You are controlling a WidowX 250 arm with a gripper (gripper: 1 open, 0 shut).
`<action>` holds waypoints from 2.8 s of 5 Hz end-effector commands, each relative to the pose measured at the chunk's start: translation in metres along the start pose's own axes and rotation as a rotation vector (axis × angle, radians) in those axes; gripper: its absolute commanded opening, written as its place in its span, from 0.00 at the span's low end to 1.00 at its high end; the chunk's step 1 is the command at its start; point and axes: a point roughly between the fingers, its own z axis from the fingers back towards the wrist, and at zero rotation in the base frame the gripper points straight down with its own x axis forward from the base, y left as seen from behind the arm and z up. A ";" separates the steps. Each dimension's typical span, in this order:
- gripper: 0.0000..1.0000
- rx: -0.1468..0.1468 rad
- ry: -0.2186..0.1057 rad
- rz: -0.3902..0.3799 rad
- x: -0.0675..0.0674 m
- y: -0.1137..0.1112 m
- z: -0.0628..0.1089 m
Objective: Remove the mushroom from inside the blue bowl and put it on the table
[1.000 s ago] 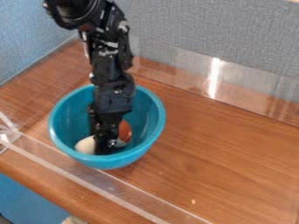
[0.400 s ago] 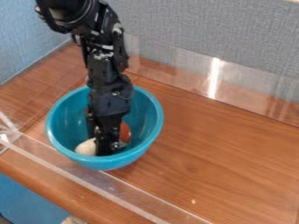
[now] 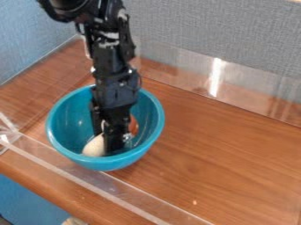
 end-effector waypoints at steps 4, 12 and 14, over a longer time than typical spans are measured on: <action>0.00 0.047 -0.124 0.118 0.036 -0.028 0.044; 0.00 0.028 -0.081 -0.132 0.054 -0.044 0.012; 0.00 0.022 -0.092 -0.048 0.052 -0.048 0.016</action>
